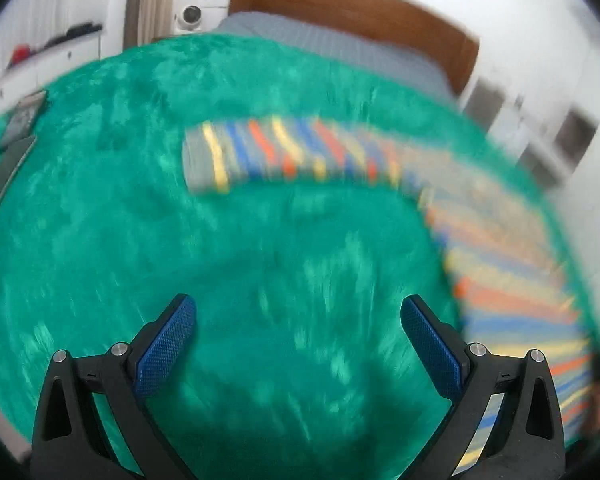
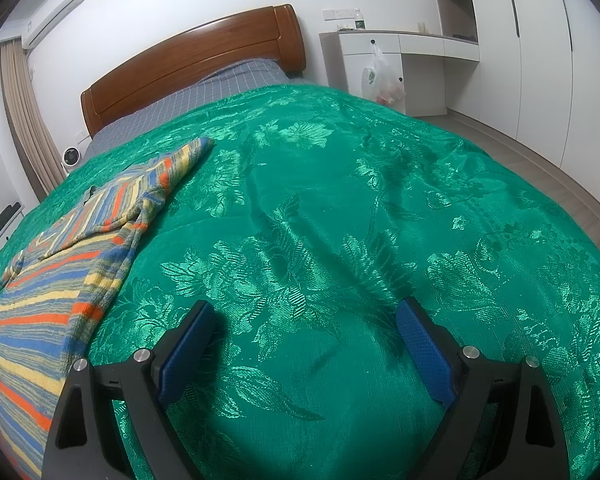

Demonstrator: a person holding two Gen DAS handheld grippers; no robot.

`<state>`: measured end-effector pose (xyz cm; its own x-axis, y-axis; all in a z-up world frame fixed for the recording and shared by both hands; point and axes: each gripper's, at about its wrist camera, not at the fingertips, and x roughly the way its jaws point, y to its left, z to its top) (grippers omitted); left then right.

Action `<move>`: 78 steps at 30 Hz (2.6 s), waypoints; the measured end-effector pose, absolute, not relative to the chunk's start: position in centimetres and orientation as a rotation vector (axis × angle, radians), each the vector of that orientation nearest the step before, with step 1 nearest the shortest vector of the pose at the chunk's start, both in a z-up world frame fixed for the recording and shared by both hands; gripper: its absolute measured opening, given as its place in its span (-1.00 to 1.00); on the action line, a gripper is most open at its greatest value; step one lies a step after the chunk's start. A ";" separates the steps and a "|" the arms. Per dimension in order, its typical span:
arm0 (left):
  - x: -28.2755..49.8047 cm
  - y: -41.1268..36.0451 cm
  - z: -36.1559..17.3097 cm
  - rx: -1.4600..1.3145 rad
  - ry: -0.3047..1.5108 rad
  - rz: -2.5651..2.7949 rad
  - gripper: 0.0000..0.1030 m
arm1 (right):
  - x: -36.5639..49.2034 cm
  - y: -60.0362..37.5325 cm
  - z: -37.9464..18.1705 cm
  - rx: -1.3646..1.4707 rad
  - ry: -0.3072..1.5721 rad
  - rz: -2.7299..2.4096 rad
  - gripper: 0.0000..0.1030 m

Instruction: Fold small clothes

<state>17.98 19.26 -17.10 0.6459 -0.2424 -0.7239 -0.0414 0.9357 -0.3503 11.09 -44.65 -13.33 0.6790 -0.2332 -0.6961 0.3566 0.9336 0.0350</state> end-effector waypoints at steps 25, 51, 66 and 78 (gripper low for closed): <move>36.7 16.6 -10.8 -0.177 1.007 -0.077 -0.92 | 11.6 -44.2 -13.5 0.122 0.777 -0.348 0.81; 39.6 2.7 -14.5 -0.239 1.190 -0.374 0.50 | 12.1 -43.9 -13.7 0.106 0.788 -0.340 0.87; 37.9 2.7 -19.3 -0.203 1.206 -0.234 -0.68 | 12.1 -43.8 -13.7 0.094 0.794 -0.345 0.87; 24.3 7.1 -11.7 0.026 0.990 -0.243 0.88 | 12.6 -41.4 -11.0 -0.018 0.915 -0.404 0.89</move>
